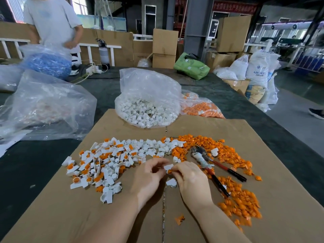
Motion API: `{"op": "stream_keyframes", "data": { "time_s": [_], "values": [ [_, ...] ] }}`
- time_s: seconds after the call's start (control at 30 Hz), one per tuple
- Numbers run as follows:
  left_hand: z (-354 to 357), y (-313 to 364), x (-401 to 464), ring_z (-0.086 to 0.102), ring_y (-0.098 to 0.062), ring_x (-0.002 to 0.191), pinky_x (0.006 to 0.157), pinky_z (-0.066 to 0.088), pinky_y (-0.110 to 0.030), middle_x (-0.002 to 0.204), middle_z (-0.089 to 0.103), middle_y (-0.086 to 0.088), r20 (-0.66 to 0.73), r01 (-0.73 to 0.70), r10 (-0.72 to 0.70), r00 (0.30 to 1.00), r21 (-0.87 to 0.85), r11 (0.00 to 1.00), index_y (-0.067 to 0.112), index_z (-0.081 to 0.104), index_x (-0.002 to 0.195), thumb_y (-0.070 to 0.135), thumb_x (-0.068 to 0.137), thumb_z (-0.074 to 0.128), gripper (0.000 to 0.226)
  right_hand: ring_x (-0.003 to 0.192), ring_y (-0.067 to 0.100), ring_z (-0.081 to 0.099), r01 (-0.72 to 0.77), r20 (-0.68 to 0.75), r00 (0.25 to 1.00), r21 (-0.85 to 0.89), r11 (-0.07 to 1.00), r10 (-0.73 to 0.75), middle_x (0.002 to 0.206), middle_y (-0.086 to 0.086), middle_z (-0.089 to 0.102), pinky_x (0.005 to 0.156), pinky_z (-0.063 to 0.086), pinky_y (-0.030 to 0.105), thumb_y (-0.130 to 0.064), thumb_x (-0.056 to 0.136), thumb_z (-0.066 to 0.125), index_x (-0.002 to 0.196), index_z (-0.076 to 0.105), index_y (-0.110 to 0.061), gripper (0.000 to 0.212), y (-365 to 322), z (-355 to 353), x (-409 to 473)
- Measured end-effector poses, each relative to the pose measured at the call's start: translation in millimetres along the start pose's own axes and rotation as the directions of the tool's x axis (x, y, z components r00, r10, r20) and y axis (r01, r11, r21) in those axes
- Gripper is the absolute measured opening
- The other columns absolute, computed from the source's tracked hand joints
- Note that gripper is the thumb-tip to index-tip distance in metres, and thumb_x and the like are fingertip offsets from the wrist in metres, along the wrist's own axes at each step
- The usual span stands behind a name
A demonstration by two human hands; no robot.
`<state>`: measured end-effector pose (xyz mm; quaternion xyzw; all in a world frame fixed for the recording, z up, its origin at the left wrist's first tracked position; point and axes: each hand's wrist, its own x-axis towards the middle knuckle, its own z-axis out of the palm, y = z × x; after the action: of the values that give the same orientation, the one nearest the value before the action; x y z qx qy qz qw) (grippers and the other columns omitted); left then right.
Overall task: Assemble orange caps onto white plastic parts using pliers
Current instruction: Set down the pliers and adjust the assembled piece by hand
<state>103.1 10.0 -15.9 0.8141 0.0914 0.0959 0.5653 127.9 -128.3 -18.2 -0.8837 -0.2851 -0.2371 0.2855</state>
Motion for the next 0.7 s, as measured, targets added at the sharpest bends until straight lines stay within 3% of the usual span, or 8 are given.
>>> {"op": "stream_keyframes", "data": {
  "time_s": [0.1, 0.23, 0.4, 0.57, 0.7],
  "values": [
    [1.7, -2.4, -2.2, 0.061, 0.002, 0.081, 0.075, 0.049, -0.014, 0.089, 0.066, 0.016, 0.075, -0.041, 0.036, 0.997, 0.061, 0.997, 0.039, 0.063, 0.103, 0.011, 0.080, 0.071, 0.037, 0.070, 0.016, 0.062, -0.001, -0.013, 1.000, 0.030, 1.000, 0.001, 0.073, -0.001, 0.066, 0.062, 0.053, 0.026, 0.000, 0.072, 0.077, 0.075, 0.069, -0.010, 0.013, -1.2, 0.2, -1.7],
    [4.8, -1.7, -1.0, 0.059, 0.000, 0.077, 0.067, 0.045, -0.009, 0.086, 0.066, 0.014, 0.041, -0.099, 0.095, 0.995, 0.113, 0.989, 0.044, 0.060, 0.097, 0.019, 0.080, 0.074, 0.033, 0.076, 0.015, 0.064, -0.069, -0.043, 0.996, 0.062, 0.996, 0.072, 0.079, -0.001, 0.068, 0.068, 0.050, 0.021, 0.002, 0.074, 0.075, 0.081, 0.072, -0.009, 0.014, 1.3, -1.0, -3.5],
    [5.2, -2.0, -2.4, 0.058, 0.000, 0.083, 0.068, 0.041, -0.005, 0.091, 0.065, 0.017, 0.037, -0.133, 0.129, 0.991, 0.121, 0.984, 0.044, 0.059, 0.096, 0.020, 0.082, 0.072, 0.031, 0.083, 0.014, 0.062, -0.088, -0.028, 0.995, 0.094, 0.992, 0.091, 0.084, -0.002, 0.067, 0.071, 0.050, 0.019, 0.000, 0.076, 0.073, 0.088, 0.072, -0.010, 0.015, 1.3, -1.1, -4.9],
    [5.7, -2.3, -2.8, 0.058, 0.001, 0.088, 0.071, 0.041, -0.004, 0.098, 0.065, 0.017, 0.058, -0.160, 0.153, 0.986, 0.143, 0.977, 0.032, 0.065, 0.107, 0.021, 0.083, 0.071, 0.027, 0.079, 0.014, 0.061, -0.028, -0.005, 1.000, 0.068, 0.997, 0.029, 0.081, -0.003, 0.065, 0.073, 0.045, 0.016, -0.004, 0.075, 0.075, 0.080, 0.070, -0.012, 0.011, -1.1, -2.1, -4.7],
    [7.1, -3.4, -3.7, 0.058, 0.000, 0.085, 0.069, 0.041, -0.006, 0.095, 0.064, 0.015, 0.062, -0.170, 0.162, 0.985, 0.154, 0.973, 0.031, 0.065, 0.107, 0.019, 0.083, 0.070, 0.027, 0.074, 0.014, 0.058, -0.041, -0.003, 0.999, 0.039, 0.998, 0.042, 0.076, -0.003, 0.061, 0.066, 0.044, 0.017, -0.003, 0.074, 0.076, 0.075, 0.066, -0.012, 0.014, -2.5, -2.3, -3.6]
  ]
}}
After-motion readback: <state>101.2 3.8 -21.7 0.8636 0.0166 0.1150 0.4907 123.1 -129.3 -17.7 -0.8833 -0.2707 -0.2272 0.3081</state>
